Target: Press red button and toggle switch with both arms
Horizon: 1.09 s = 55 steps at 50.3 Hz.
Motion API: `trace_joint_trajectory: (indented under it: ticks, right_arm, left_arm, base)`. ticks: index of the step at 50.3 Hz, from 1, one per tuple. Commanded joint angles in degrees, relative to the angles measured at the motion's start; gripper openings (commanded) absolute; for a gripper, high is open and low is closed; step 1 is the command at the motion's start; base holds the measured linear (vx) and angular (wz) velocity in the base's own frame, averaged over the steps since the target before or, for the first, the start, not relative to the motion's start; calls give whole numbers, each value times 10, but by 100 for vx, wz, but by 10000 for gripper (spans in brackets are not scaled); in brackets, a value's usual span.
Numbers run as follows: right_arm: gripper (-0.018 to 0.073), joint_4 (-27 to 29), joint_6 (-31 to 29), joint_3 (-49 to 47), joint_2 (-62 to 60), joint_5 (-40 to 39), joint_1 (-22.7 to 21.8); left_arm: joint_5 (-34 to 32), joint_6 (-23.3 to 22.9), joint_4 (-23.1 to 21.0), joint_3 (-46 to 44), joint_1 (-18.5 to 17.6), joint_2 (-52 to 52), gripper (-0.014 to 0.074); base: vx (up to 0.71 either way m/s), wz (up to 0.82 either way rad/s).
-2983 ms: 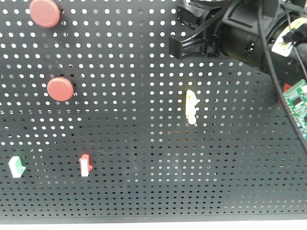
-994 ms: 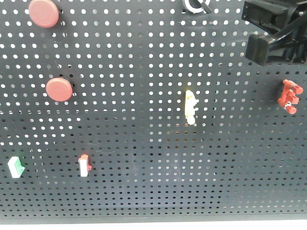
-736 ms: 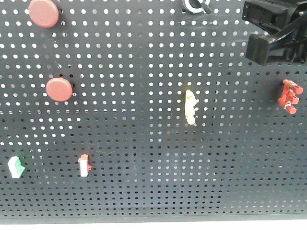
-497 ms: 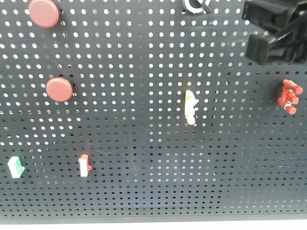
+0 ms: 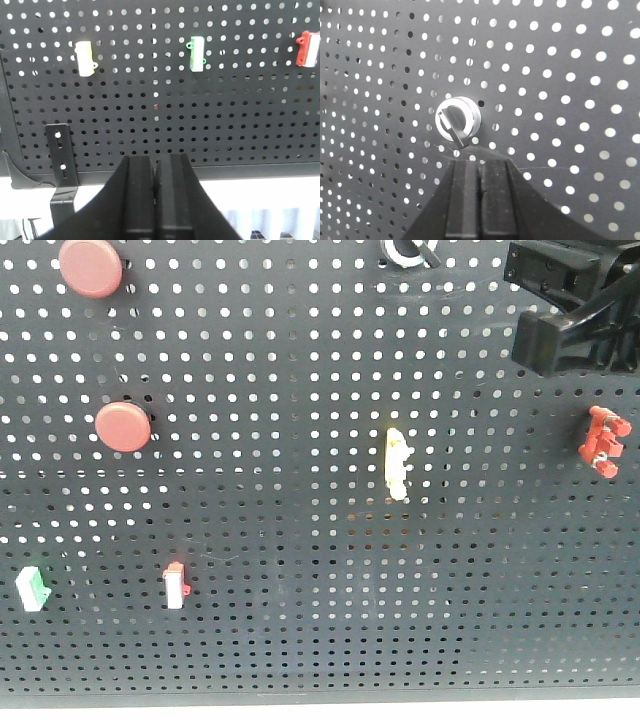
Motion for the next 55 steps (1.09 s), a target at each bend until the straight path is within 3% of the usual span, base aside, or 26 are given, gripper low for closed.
trace_joint_trajectory:
  ticks: [1, 12, 17, 20, 28, 38, 55]
  right_arm:
    - [-3, -5, -2, -15, -10, -46, 0]
    - [-3, -8, -5, 1, -15, -48, 0]
    - [-3, -57, -36, 46, -50, -48, -15]
    - [-3, -59, -33, 98, -90, -51, -47]
    - [-3, -2, 5, 263, -214, -67, -159]
    - [-3, 0, 12, 496, -393, -73, -258]
    - [-3, 25, 94, 770, -634, -78, -286]
  left_arm:
    - [-45, -4, -6, 16, -1, -4, 1]
    - [-45, -4, -6, 16, -1, -4, 1]
    - [-45, -4, -6, 16, -1, -4, 1]
    - [-45, -4, -6, 16, -1, -4, 1]
    - [-45, -4, -6, 16, -1, -4, 1]
    - [-45, -4, -6, 16, -1, -4, 1]
    - [-45, -4, -6, 16, -1, -4, 1]
  base:
    - [0, 0]
    - [0, 0]
    - [0, 0]
    - [0, 0]
    - [0, 0]
    - [0, 0]
    - [0, 0]
